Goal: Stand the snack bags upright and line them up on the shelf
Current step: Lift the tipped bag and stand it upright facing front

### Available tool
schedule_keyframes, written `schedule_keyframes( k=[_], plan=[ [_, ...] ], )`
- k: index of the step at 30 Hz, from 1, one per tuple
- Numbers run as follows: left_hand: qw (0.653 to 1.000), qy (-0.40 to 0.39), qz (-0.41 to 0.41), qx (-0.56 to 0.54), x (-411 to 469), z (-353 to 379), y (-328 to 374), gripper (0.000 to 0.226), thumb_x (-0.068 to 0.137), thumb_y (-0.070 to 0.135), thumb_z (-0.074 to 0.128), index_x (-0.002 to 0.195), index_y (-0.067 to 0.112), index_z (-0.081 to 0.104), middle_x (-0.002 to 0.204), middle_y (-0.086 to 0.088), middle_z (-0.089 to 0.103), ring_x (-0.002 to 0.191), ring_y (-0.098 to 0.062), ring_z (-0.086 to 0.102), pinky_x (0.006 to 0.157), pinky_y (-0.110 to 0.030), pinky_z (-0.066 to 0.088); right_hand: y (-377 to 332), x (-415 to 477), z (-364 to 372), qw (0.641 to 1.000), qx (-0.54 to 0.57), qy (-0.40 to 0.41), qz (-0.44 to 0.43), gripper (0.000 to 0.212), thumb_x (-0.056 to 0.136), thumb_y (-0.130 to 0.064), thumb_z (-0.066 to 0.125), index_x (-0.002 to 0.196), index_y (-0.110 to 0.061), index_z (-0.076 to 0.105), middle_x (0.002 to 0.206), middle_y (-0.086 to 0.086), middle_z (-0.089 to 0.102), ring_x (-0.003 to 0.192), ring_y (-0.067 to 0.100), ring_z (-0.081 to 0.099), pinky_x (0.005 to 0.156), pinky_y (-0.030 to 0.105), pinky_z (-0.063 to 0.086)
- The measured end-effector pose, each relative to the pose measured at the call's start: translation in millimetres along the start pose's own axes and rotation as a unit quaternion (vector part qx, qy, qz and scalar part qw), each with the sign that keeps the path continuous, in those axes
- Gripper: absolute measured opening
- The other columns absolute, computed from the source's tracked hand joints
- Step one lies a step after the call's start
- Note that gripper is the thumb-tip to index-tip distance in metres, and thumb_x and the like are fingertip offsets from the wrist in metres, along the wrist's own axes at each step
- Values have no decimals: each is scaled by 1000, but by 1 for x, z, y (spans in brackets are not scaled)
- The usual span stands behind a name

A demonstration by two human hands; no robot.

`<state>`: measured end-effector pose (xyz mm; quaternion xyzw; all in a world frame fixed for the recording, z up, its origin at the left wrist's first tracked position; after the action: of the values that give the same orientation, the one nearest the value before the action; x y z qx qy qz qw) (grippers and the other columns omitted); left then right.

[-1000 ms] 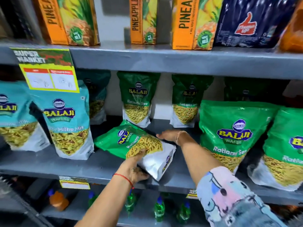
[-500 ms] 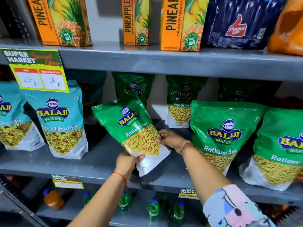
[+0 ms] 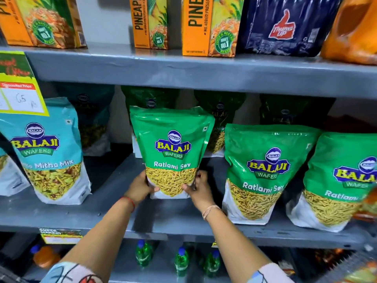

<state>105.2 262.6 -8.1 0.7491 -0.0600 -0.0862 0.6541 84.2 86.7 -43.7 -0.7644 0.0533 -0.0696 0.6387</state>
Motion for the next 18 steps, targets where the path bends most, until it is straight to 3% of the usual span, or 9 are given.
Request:
schedule_keyframes(
  k=[2,5,8,11,14,18],
  plan=[
    [1000,-11,-14,6,1,-5,-5,62,57,-10,66,113,8,46,113,-11,56,109,-22,48,94,-32,39,3,0,-3,1000,10,-12,5,58,64,-19,71,105,-25,31,117,31,55,97,24,55,95,53,43],
    [998,-28,-47,23,-1,-10,-14,54,72,-16,61,122,-3,44,121,-17,56,110,-26,52,100,-38,40,6,4,-13,998,17,-55,14,89,64,-18,76,135,-15,23,140,7,42,126,18,40,111,42,32],
    [996,-20,-67,49,-2,-10,-25,46,75,-9,62,119,-2,49,120,-16,59,111,-28,54,102,-39,41,8,6,-13,994,6,-108,29,71,75,3,66,134,-11,30,129,3,48,119,16,44,107,34,33],
    [994,3,-72,77,1,-10,-36,43,76,-4,64,118,-3,51,126,-20,58,116,-32,54,100,-39,41,12,-1,-7,994,-4,-96,43,42,78,2,63,114,-13,46,114,7,56,108,18,50,102,36,38],
    [991,9,-79,109,-6,-7,-38,39,78,-1,63,116,-3,54,119,-12,60,108,-23,55,92,-31,40,15,-11,-6,996,-4,-74,47,38,78,2,63,113,-10,50,112,6,58,106,16,52,98,31,39],
    [989,4,-82,120,-20,-2,-38,37,79,-1,62,115,-4,55,110,-8,59,106,-23,54,93,-30,39,16,-30,-10,996,-33,-60,50,45,77,-5,66,118,-11,51,125,10,60,114,22,54,106,38,38]
  ],
)
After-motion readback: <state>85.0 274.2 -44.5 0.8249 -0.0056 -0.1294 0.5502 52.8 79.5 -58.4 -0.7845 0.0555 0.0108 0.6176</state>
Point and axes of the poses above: each hand's wrist, its own x-axis towards the middle knuckle, its own z-axis out of the palm, y = z × x, the point moved 3 cm from there along x, towards the middle knuckle
